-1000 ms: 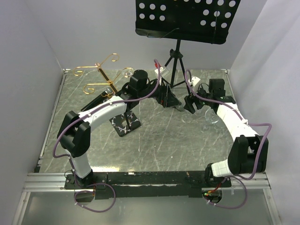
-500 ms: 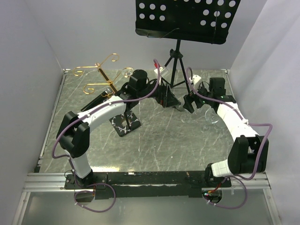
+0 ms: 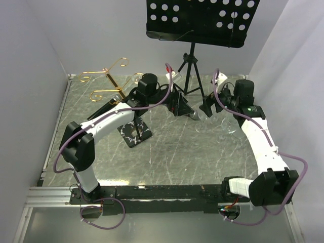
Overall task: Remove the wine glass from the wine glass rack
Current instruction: Place the wine glass at the center of the board, then adjust the wine rack at the center of the board.
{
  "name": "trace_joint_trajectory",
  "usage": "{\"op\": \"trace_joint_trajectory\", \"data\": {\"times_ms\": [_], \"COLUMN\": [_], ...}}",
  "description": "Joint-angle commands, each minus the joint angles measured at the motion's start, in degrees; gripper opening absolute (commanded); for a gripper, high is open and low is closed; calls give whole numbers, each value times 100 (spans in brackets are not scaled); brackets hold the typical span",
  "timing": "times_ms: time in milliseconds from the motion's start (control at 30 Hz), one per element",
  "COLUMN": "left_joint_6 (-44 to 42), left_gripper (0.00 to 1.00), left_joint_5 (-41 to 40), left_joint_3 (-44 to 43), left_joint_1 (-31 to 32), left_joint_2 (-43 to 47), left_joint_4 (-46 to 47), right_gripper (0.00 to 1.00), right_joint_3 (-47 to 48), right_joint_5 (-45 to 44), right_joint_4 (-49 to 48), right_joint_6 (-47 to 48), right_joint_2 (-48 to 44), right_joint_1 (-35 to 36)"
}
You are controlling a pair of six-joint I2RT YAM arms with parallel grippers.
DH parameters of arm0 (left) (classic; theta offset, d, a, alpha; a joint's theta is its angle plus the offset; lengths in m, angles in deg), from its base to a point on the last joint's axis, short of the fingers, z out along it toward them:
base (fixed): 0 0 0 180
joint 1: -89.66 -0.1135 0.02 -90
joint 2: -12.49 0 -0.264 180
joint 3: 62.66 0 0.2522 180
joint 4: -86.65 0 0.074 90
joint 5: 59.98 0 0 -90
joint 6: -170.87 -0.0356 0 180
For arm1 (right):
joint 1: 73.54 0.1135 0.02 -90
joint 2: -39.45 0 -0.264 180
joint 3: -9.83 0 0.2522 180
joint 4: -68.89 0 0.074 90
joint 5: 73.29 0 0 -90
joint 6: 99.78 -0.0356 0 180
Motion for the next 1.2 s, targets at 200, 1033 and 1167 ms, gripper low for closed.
{"op": "trace_joint_trajectory", "data": {"times_ms": [200,1033,1167], "left_joint_6": [-2140,-4629,-4796], "left_gripper": [100,100,100], "left_joint_5": [30,-3107,-3178], "left_joint_3": [-1497,-2019,-1895], "left_joint_1": [180,-1515,-1586], "left_joint_2": [923,2497,2497], "left_joint_4": [-2074,-8443,-8451], "right_gripper": [100,92,80], "right_joint_3": [360,2072,2565], "right_joint_5": [-461,-2129,-2638], "right_joint_4": [-279,-1289,-1367], "right_joint_6": [-853,-597,-773], "right_joint_2": [-996,1365,2113], "right_joint_1": [26,2302,2399]}}
